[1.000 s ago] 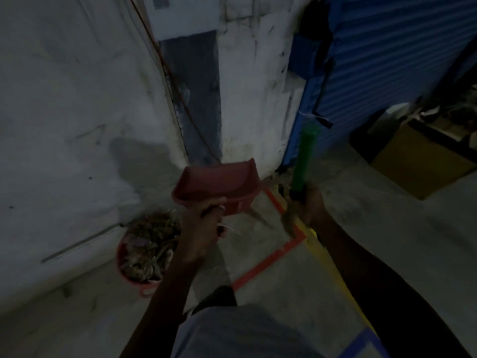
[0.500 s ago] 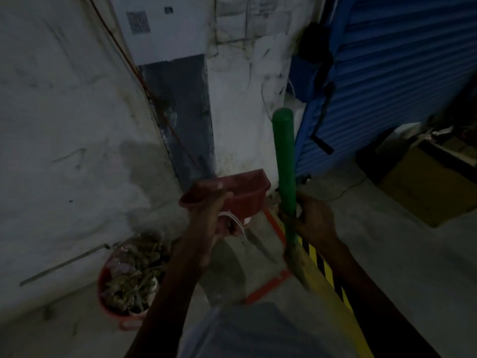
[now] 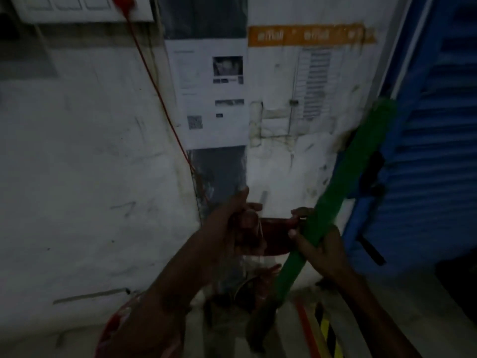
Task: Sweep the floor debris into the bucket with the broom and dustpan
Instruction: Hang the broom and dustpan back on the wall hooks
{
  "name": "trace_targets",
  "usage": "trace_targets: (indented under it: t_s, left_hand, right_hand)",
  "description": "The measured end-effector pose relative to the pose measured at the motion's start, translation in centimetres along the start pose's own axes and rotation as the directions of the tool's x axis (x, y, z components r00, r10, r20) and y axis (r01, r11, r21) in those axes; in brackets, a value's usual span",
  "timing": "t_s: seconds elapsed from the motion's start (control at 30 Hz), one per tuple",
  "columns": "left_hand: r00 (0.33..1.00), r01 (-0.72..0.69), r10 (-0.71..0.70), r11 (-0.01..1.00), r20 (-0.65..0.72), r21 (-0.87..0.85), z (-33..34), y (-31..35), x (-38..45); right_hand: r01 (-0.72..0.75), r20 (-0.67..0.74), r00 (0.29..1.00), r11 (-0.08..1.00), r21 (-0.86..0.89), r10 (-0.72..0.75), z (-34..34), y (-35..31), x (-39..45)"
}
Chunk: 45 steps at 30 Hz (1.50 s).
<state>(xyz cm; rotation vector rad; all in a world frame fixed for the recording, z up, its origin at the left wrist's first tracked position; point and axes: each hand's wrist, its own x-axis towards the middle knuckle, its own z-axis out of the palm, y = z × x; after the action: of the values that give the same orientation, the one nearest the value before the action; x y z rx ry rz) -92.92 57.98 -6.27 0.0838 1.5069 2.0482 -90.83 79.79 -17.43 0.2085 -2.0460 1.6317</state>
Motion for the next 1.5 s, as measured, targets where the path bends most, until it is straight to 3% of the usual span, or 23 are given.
trace_targets:
  t_s: [0.23,0.33,0.47,0.5,0.57,0.63,0.7,0.8,0.83,1.0,1.3,1.4,1.5]
  left_hand:
    - [0.928,-0.291,0.329,0.932,-0.174,0.215,7.1,3.4,3.8]
    - [0.767,-0.511,0.621,0.743,-0.161,0.431,9.0,3.8,4.7]
    - [0.627,-0.629,0.779,0.518,-0.015,0.579,10.6,4.2,6.4]
    - [0.552,-0.623,0.832,0.375,0.047,0.687,10.6,4.2,7.2]
    - [0.385,-0.457,0.89,-0.046,0.245,0.888,11.0,4.4,8.9]
    - [0.313,-0.198,0.857,-0.363,0.41,0.91,11.6,5.1,10.2]
    - [0.283,-0.016,0.827,-0.502,0.486,0.865,12.2,6.2,11.3]
    - [0.218,0.127,0.76,-0.644,0.612,0.754,13.1,8.9,12.9]
    - [0.232,0.159,0.731,-0.679,0.642,0.717,13.2,9.7,13.5]
    - [0.312,0.154,0.629,-0.773,0.712,0.615,14.2,14.1,15.9]
    - [0.092,-0.071,0.636,-0.764,0.767,0.642,14.9,20.5,17.3]
    - [-0.002,-0.258,0.753,-0.636,0.658,0.727,14.7,23.4,17.3]
    - [-0.009,-0.386,0.884,-0.434,0.467,0.814,15.0,25.9,17.1]
  right_hand:
    - [0.008,0.095,0.995,1.0,0.001,-0.008,-4.5,0.6,10.5]
    - [0.013,0.12,0.993,1.0,-0.02,-0.01,-6.4,1.7,13.1]
    - [0.047,0.156,0.987,0.997,-0.065,-0.036,-8.7,1.8,15.4]
    - [0.057,0.154,0.987,0.996,-0.065,-0.046,-9.1,1.8,15.8]
    - [0.034,0.146,0.989,0.999,-0.032,-0.029,-10.2,1.4,17.1]
    - [0.026,0.128,0.991,1.0,0.017,-0.028,-11.2,0.9,18.7]
    - [0.033,0.112,0.993,0.998,0.046,-0.037,-12.2,0.5,20.2]
    - [0.024,0.102,0.994,0.995,0.094,-0.033,-13.6,-0.5,22.1]
    - [0.024,0.111,0.993,0.994,0.103,-0.035,-13.8,-0.7,22.4]
    - [0.001,0.132,0.991,0.989,0.149,-0.021,-14.7,-2.0,25.4]
    - [0.007,0.186,0.981,0.978,0.207,-0.046,-13.2,-4.1,29.0]
    - [-0.002,0.196,0.98,0.985,0.172,-0.032,-12.3,-3.8,29.8]
    - [-0.011,0.193,0.981,0.993,0.121,-0.013,-11.1,-3.6,30.6]
